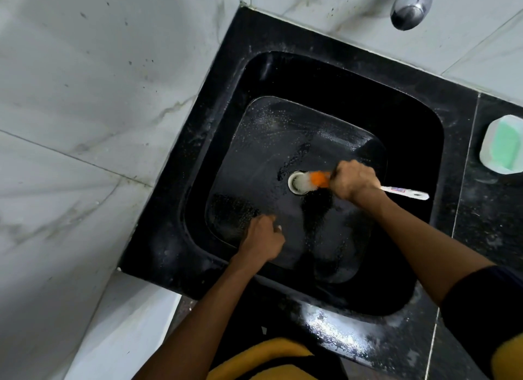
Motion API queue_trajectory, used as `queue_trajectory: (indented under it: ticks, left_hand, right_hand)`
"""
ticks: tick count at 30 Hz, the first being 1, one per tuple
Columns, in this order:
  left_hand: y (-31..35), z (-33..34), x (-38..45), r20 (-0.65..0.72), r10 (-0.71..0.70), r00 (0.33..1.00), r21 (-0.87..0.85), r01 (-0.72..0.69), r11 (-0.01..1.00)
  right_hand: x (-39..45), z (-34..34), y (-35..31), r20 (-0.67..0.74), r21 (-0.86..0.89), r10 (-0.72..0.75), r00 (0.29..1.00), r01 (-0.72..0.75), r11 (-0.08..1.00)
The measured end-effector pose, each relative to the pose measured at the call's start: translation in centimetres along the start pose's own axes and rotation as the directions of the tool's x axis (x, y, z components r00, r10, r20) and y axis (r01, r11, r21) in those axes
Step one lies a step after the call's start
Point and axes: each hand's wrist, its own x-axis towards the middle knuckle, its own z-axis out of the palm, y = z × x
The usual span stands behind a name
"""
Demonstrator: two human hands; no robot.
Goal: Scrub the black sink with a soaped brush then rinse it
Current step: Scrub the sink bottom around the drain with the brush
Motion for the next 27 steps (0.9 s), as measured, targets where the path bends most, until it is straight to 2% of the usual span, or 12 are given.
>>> queue_trajectory:
  ticks: [2,4,7,9,12,15,18,20,23,25,27]
  left_hand:
    - [0.0,0.0,0.0,-0.008,0.002,1.000,-0.001,-0.002,1.000]
    - [-0.1,-0.1,0.0,-0.017,0.000,1.000,-0.013,0.000,1.000]
    - [0.0,-0.2,-0.1,-0.021,-0.001,1.000,-0.028,0.000,1.000]
    - [0.1,-0.2,-0.1,-0.022,0.007,1.000,-0.024,-0.007,1.000]
    - [0.0,-0.1,0.0,-0.016,0.006,1.000,-0.013,-0.006,1.000]
    - [0.2,0.0,0.1,-0.005,0.005,1.000,-0.024,-0.005,1.000]
    - [0.2,0.0,0.0,-0.005,0.008,1.000,-0.036,-0.008,0.999]
    - [0.2,-0.2,-0.1,-0.008,0.004,1.000,-0.034,-0.004,0.999]
    - [0.2,-0.4,-0.3,-0.027,0.020,0.999,-0.030,-0.021,0.999]
    - [0.3,-0.5,-0.4,-0.024,0.027,0.999,-0.029,-0.027,0.999]
    - [0.3,-0.4,-0.4,-0.018,0.024,1.000,-0.027,-0.024,0.999]
  right_hand:
    - [-0.1,0.1,-0.4,-0.005,0.068,0.190,0.982,-0.189,0.980]
    - [-1.0,1.1,-1.0,0.082,0.132,0.316,0.945,-0.325,0.937]
    - [-2.7,2.9,-2.4,0.182,0.088,0.336,0.924,-0.355,0.931]
    - [-2.2,2.2,-3.0,0.147,0.058,0.352,0.925,-0.363,0.930]
    - [-0.7,-0.1,-4.3,0.041,0.073,0.281,0.959,-0.284,0.956]
    - [-1.9,-1.5,-6.9,-0.069,-0.029,-0.017,0.997,0.015,0.999]
    - [-5.0,0.7,-7.0,-0.019,-0.090,-0.228,0.974,0.225,0.970]
    - [-6.7,2.3,-4.8,0.030,-0.082,-0.232,0.972,0.234,0.969]
    - [-6.2,1.9,-2.0,0.054,-0.210,-0.105,0.993,0.114,0.971]
    - [-4.1,0.9,-2.6,0.019,-0.226,-0.040,0.999,0.043,0.973]
    - [-3.1,-0.1,-5.4,-0.010,-0.188,-0.071,0.997,0.068,0.980]
